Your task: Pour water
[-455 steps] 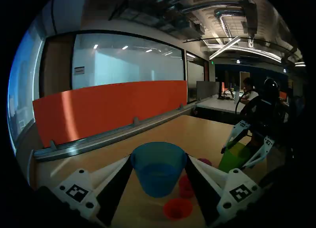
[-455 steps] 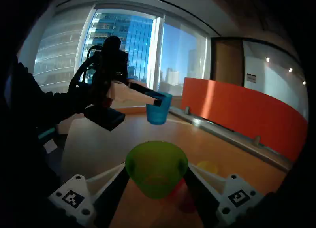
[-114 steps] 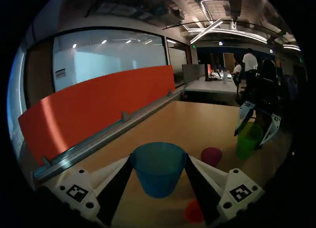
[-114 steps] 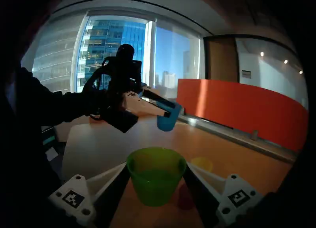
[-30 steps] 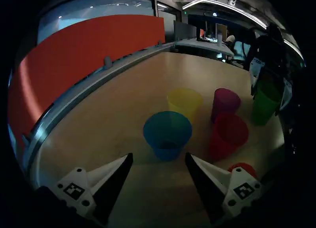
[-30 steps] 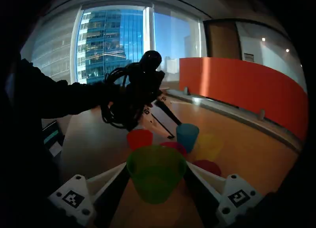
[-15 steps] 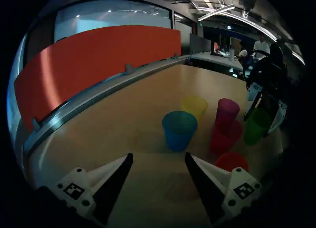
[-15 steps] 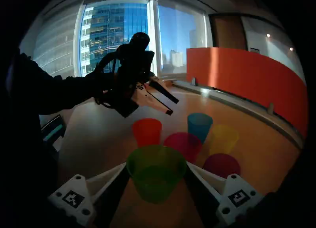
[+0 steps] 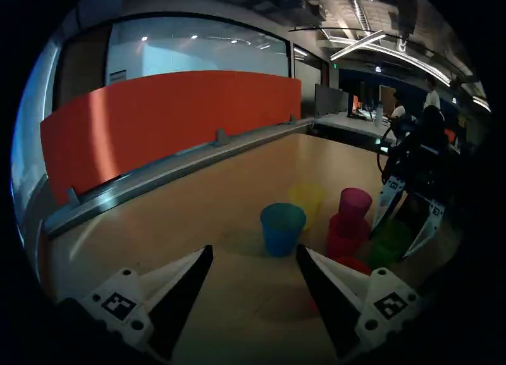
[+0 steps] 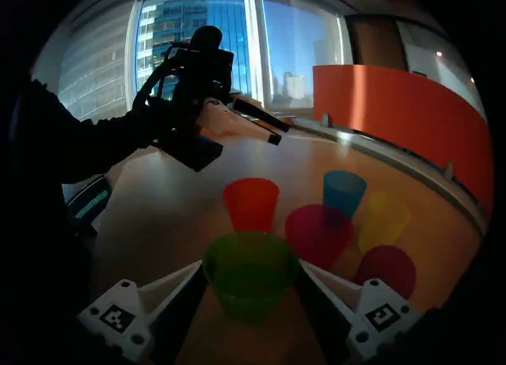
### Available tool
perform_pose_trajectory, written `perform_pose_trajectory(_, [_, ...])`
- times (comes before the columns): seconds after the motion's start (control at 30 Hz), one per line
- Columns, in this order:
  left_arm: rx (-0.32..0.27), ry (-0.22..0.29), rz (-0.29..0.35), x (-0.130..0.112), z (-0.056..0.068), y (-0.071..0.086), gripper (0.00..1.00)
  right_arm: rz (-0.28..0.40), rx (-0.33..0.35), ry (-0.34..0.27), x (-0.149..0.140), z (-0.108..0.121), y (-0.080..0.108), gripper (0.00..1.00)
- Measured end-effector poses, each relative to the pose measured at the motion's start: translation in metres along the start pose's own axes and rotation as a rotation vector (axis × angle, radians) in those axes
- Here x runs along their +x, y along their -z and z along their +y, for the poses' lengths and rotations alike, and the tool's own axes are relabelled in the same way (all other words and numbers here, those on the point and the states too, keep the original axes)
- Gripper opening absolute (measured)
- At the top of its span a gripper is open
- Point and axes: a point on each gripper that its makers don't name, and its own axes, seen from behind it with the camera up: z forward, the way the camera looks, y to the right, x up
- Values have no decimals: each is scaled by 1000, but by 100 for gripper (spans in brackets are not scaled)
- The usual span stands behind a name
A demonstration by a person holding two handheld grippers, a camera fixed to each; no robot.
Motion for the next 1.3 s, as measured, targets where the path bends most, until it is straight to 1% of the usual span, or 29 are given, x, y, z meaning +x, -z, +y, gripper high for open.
perform_pose_trajectory(0.17, [2, 9, 31, 8, 5, 11, 98, -1, 14, 6, 2, -5, -6, 90])
perform_pose_trajectory(0.4, [1, -12, 44, 13, 13, 23, 98, -39, 24, 23, -4, -9, -12, 90])
perform_pose_trajectory(0.6, [1, -26, 52, 18, 16, 28, 98, -61, 24, 33, -7, -10, -15, 91])
perform_pose_trajectory(0.8, [-2, -28, 62, 24, 18, 32, 98, -75, 17, 35, -11, -8, -14, 92])
perform_pose_trajectory(1.03, [0, -40, 52, 22, 22, 32, 98, -111, 5, 59, -22, -8, -12, 93])
perform_pose_trajectory(1.17, [4, -48, 43, 19, 24, 32, 98, -117, -5, 65, -23, -7, -11, 100])
perform_pose_trajectory(1.3, [8, -48, 41, 18, 25, 34, 98, -117, -18, 58, -23, -4, -6, 100])
